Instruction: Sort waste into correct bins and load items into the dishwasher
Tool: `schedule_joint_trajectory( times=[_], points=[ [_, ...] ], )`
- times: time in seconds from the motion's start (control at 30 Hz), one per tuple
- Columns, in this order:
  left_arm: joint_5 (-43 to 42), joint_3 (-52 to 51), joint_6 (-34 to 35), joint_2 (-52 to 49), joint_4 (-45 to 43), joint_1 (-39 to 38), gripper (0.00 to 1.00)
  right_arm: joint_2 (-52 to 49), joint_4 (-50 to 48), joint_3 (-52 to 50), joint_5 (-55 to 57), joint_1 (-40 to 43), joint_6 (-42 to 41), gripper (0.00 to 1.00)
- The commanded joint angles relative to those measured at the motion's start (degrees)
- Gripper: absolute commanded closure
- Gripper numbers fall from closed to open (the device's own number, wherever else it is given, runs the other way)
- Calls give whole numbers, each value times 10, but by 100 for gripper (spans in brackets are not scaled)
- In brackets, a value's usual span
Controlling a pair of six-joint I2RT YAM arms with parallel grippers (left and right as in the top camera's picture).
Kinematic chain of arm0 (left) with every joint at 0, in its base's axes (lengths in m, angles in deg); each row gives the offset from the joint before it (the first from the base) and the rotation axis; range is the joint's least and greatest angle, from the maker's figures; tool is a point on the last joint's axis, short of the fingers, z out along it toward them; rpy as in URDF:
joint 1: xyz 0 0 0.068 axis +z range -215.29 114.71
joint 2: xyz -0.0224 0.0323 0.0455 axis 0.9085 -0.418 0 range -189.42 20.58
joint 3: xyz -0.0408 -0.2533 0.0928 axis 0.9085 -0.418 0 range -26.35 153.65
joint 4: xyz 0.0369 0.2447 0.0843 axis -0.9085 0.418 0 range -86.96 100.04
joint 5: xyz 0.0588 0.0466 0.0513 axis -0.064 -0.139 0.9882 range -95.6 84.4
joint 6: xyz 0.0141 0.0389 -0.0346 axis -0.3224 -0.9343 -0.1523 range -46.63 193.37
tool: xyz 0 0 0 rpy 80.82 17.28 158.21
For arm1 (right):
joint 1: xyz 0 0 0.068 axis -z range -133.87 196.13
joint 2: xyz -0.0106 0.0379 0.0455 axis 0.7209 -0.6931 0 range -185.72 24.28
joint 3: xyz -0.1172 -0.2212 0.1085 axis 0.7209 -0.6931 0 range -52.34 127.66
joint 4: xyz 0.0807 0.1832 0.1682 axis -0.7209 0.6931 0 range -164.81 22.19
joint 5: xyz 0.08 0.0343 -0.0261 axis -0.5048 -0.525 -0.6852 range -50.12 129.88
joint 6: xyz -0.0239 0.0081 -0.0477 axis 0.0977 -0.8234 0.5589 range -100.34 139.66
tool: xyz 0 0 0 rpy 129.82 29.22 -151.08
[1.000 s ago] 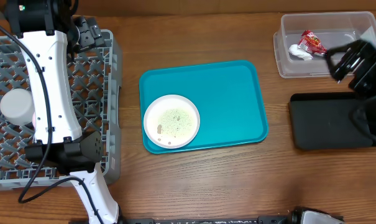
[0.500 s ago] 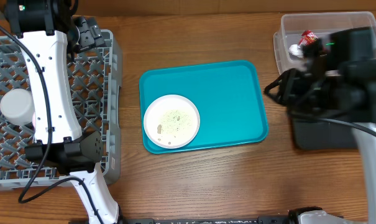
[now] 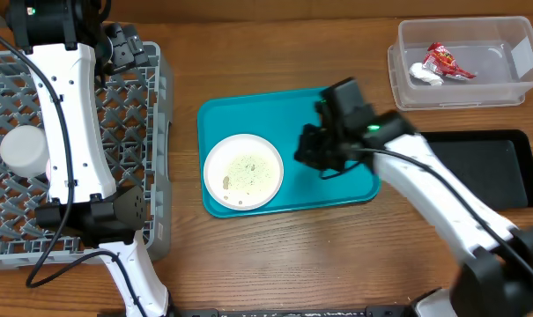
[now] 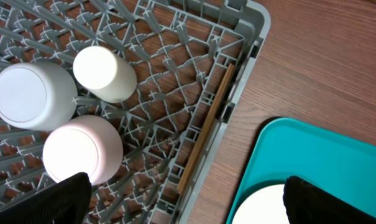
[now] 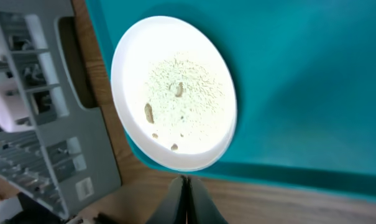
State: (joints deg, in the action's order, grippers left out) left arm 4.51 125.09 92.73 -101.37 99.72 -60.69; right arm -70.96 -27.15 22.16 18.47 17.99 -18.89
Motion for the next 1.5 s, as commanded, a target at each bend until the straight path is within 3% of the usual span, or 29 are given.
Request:
schedule_joint_trajectory(
  times=[0.0,0.27,1.47],
  points=[
    [1,-3,-5,-4,1,2,0,-41,-21,-3,36,-25,-52,96],
    [1,-3,-5,-4,1,2,0,-112,-39,-3,81,-41,-76,96],
    [1,-3,-5,-4,1,2,0,-127,-100,-29,167,-92,-125,96]
  ],
)
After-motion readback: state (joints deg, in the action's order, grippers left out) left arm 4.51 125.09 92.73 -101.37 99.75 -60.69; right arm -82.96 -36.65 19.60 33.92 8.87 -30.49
